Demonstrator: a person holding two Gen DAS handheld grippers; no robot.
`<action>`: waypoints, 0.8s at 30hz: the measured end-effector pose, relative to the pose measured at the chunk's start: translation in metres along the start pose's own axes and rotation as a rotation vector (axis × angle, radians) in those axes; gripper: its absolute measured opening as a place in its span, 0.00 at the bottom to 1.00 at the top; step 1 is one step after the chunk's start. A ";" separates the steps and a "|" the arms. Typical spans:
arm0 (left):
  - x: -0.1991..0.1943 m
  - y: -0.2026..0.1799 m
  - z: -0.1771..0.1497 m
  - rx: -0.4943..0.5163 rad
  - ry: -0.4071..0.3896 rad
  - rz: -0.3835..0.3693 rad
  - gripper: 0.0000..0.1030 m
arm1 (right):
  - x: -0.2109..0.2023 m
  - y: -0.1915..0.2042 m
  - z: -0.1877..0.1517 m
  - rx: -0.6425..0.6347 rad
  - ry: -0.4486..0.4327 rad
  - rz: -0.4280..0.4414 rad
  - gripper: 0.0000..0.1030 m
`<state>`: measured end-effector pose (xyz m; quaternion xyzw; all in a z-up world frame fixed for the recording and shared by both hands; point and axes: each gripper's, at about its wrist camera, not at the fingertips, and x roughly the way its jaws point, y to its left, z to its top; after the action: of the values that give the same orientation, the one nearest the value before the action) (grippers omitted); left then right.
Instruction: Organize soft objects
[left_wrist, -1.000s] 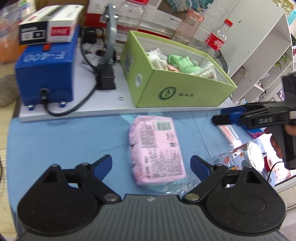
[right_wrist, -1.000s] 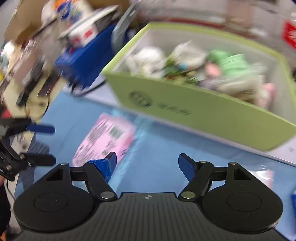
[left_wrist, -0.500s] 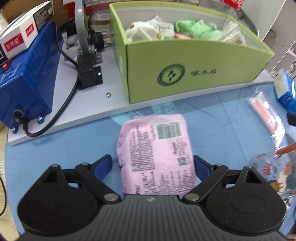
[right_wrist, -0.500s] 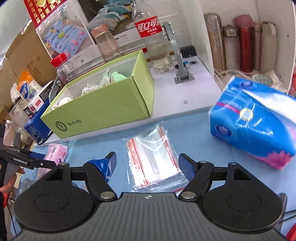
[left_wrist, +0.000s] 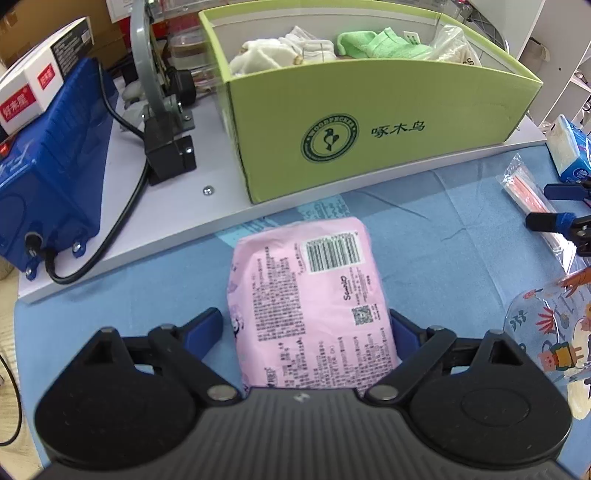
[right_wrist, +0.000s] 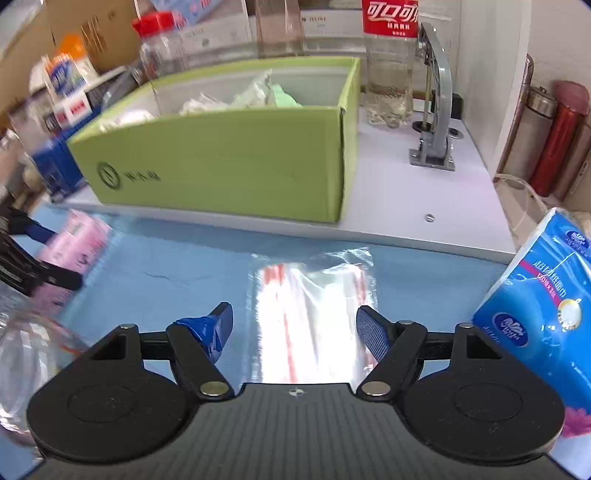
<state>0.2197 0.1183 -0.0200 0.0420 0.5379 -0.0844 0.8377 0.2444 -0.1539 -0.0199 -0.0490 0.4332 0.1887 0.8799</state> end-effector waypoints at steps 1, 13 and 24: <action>0.000 -0.001 -0.001 0.006 -0.004 -0.001 0.90 | 0.002 0.000 -0.003 -0.015 0.009 -0.027 0.58; -0.003 0.000 -0.008 0.076 -0.025 -0.019 0.90 | 0.001 -0.002 -0.019 0.008 -0.081 -0.085 0.64; -0.028 0.025 -0.023 -0.033 -0.087 -0.062 0.60 | -0.015 0.000 -0.029 0.005 -0.120 -0.021 0.11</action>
<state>0.1929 0.1495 -0.0048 0.0077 0.5033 -0.1034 0.8579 0.2140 -0.1657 -0.0260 -0.0401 0.3794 0.1811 0.9064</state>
